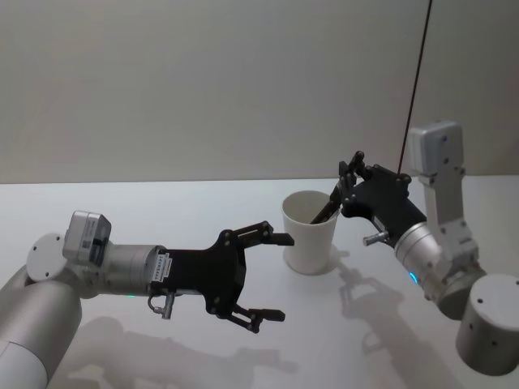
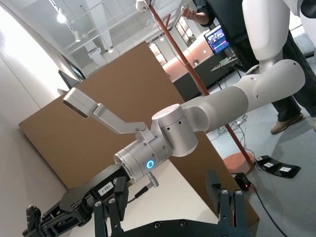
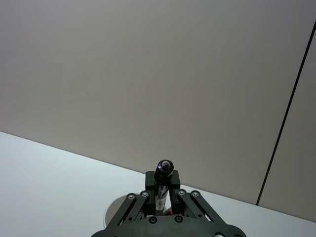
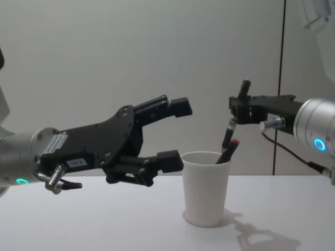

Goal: Place the pen into the pen holder.

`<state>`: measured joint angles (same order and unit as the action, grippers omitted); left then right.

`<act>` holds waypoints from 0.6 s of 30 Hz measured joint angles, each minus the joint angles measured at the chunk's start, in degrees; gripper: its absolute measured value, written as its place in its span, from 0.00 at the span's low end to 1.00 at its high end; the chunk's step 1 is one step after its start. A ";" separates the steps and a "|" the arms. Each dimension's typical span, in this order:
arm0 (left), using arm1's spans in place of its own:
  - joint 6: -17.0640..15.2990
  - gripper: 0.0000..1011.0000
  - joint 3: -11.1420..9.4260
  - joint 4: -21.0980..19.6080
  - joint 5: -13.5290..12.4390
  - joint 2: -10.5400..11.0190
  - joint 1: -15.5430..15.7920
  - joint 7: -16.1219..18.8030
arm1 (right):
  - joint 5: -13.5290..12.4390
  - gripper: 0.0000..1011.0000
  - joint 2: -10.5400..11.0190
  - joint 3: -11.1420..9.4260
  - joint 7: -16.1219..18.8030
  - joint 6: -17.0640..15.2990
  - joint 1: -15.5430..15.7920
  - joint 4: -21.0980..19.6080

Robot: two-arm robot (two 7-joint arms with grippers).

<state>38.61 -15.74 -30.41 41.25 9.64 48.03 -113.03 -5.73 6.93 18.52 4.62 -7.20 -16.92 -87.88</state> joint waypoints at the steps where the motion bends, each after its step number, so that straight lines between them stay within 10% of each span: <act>1: 0.00 0.99 0.00 0.00 0.00 0.00 0.00 0.00 | 0.03 0.15 -0.17 -0.02 -0.19 -0.40 -0.23 0.23; 18: 0.00 0.99 0.00 0.00 0.00 0.00 0.00 0.00 | -1.23 0.15 -1.66 -0.08 2.30 -1.50 -2.55 2.81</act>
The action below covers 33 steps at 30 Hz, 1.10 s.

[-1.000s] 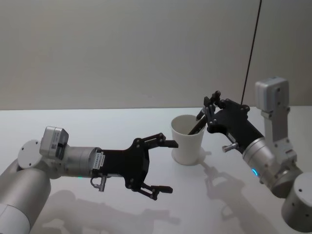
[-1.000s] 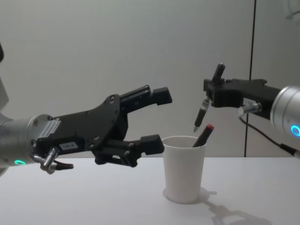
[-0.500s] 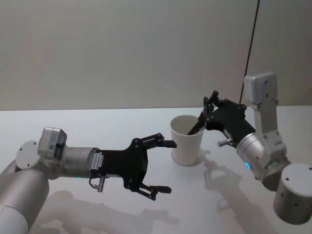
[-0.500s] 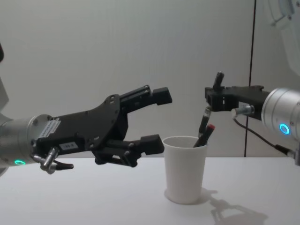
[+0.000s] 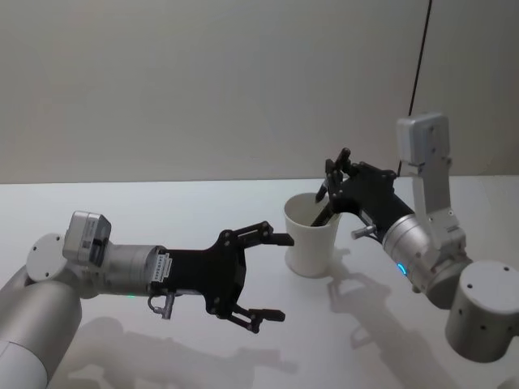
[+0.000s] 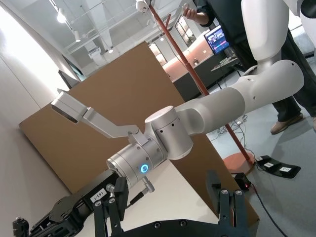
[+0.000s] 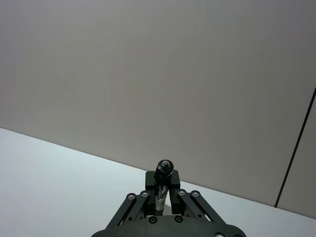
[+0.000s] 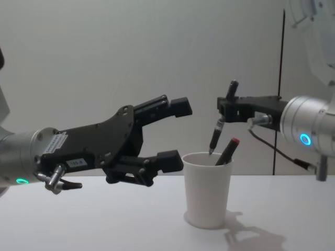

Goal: Place the pen into the pen holder.

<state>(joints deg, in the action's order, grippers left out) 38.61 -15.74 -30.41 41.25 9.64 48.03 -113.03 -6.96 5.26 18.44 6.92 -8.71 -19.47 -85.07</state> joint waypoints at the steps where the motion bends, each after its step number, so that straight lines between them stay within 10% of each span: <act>1: 0.00 0.99 0.00 0.00 0.00 0.00 0.00 0.00 | -0.10 0.15 -0.10 0.01 0.25 -0.04 -0.19 0.20; 6: 0.00 0.99 0.00 0.00 0.00 0.00 0.00 0.00 | -0.33 0.15 -0.41 0.06 0.93 -0.18 -0.64 0.81; 33: 0.00 0.99 0.00 0.00 0.00 0.00 0.00 0.00 | -0.76 0.96 -1.16 0.34 2.29 -0.04 -1.42 1.74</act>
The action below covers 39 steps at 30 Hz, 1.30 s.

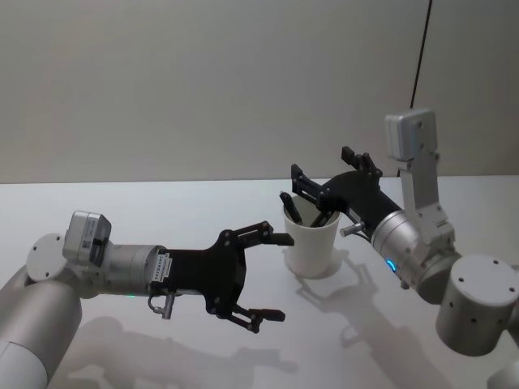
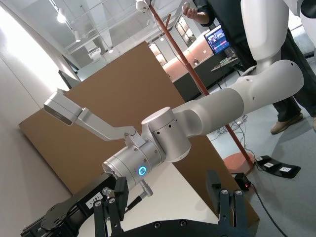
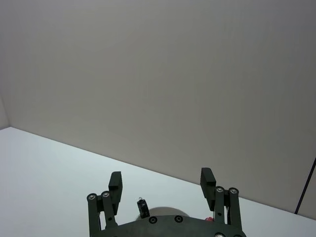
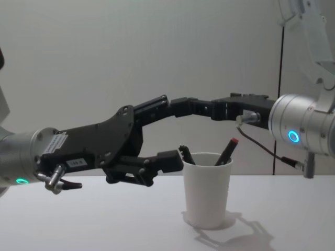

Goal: Place the pen into the pen holder.

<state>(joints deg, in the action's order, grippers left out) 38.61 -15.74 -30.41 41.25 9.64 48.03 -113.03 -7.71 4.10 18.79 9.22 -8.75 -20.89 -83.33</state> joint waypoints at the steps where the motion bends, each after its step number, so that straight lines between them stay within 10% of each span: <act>1: 0.00 0.99 0.00 0.00 0.00 0.00 0.00 0.00 | -0.01 0.97 0.00 0.01 0.01 0.03 0.02 -0.04; 39: 0.00 0.99 0.00 0.00 0.00 0.00 0.00 0.00 | 3.65 0.99 1.33 0.70 -2.99 3.30 3.61 -5.67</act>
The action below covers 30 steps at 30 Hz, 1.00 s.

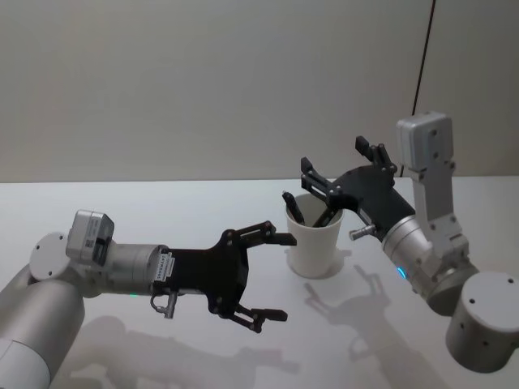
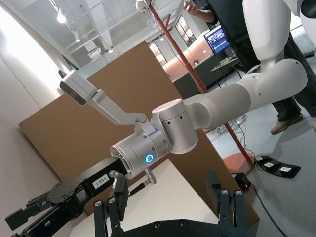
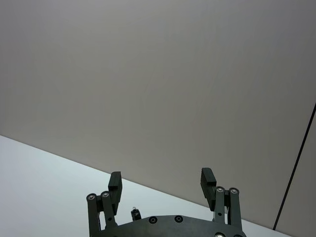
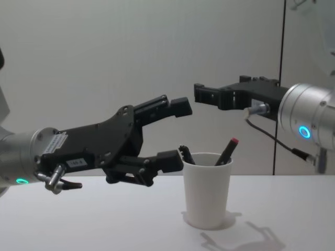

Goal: Place the pen into the pen holder.

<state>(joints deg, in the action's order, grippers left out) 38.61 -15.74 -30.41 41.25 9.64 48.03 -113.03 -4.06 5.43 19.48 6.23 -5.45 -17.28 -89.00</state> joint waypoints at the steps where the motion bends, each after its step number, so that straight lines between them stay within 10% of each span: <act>1: 0.00 0.99 0.00 0.00 0.00 0.00 0.00 0.00 | 0.08 0.99 0.04 0.01 -0.07 0.05 0.06 -0.10; 20: -0.10 0.99 -0.03 -0.16 -0.06 0.03 -0.11 0.34 | 0.43 0.99 0.37 0.01 -0.43 0.38 0.75 -0.88; 30: -2.04 0.99 -0.54 -3.31 -1.54 0.63 -1.83 5.94 | -2.60 0.99 3.56 -1.53 -0.91 1.11 4.82 -3.54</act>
<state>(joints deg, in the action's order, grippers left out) 36.56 -16.28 -33.73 39.71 10.27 46.20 -107.09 -6.66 8.99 17.95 5.32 -4.34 -12.46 -92.54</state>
